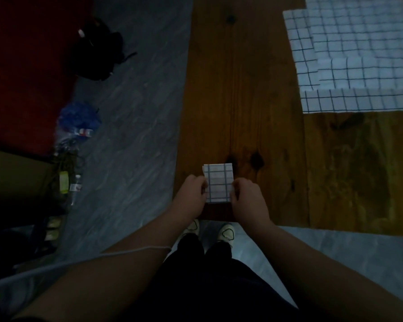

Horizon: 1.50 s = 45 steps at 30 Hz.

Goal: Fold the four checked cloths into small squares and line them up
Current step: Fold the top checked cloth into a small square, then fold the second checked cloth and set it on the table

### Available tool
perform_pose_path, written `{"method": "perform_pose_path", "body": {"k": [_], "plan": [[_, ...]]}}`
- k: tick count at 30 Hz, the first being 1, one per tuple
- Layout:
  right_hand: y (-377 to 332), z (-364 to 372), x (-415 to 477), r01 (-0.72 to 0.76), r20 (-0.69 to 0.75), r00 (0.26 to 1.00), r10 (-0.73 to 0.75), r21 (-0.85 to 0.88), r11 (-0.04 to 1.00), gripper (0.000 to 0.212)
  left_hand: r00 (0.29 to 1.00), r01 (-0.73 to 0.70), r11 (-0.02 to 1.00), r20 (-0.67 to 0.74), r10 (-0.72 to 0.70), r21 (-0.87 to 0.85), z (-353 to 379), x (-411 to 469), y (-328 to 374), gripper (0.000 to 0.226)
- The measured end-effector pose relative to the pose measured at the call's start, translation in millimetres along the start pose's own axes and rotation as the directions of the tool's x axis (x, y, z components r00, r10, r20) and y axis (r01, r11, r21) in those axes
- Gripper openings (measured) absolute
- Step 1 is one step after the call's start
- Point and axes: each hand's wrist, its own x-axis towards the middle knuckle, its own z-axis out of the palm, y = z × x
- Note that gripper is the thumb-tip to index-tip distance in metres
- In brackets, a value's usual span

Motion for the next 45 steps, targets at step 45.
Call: {"method": "perform_pose_path", "body": {"k": [45], "plan": [[-539, 100, 146, 0.493, 0.057, 0.859, -0.509, -0.366, 0.79, 0.065, 0.93, 0.043, 0.968, -0.365, 0.051, 0.246, -486, 36, -279, 0.063]]}}
